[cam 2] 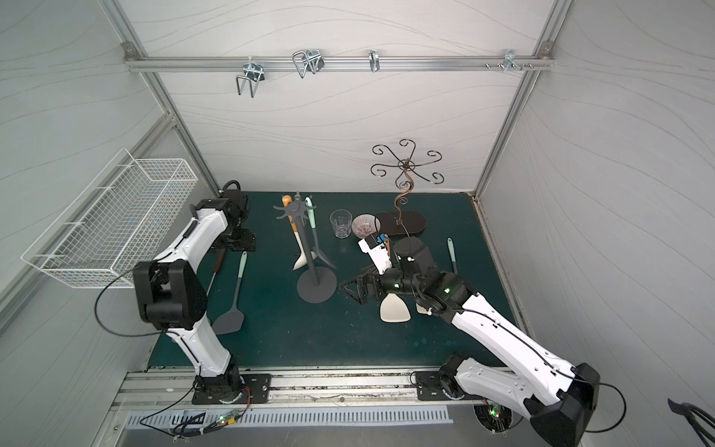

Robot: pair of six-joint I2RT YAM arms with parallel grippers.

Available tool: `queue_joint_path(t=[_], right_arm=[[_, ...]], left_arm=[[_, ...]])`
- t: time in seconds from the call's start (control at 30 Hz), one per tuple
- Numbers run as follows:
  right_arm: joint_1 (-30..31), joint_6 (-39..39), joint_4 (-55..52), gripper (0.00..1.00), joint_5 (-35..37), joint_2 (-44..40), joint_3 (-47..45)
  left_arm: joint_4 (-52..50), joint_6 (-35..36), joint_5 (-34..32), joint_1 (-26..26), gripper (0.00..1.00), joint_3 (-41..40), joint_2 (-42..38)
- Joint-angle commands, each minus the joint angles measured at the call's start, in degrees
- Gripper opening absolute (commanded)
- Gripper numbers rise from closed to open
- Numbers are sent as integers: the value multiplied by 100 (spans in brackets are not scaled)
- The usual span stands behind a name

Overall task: Take the spatula off the kitchen utensil rack
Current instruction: Place the spatula at the center of the board, then take off the spatula from the rack.

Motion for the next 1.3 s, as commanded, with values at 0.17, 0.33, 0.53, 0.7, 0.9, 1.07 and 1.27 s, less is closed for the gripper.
queue_joint_path(t=[0.17, 0.33, 0.53, 0.7, 0.9, 1.07, 1.27], right_arm=[[39, -43, -406, 99, 204, -246, 258], [74, -42, -401, 99, 183, -264, 310], [167, -217, -207, 99, 518, -242, 241], [173, -312, 549, 99, 773, -149, -75], [170, -476, 1257, 99, 1053, 277, -222], [170, -634, 1739, 99, 1399, 685, -172], [-54, -949, 2358, 99, 875, 1144, -73]], left_arm=[[548, -362, 724, 64, 99, -681, -1934], [1121, -494, 1828, 62, 99, -1311, -3176], [1409, -703, 2673, 70, 99, -1849, -4326], [1815, -1100, 2879, 70, 99, -2351, -5007], [2264, -1540, 3686, 70, 99, -2862, -5239], [2819, -1745, 4033, 70, 99, -3280, -5511], [2773, -1716, 4543, 70, 99, -3249, -5392]])
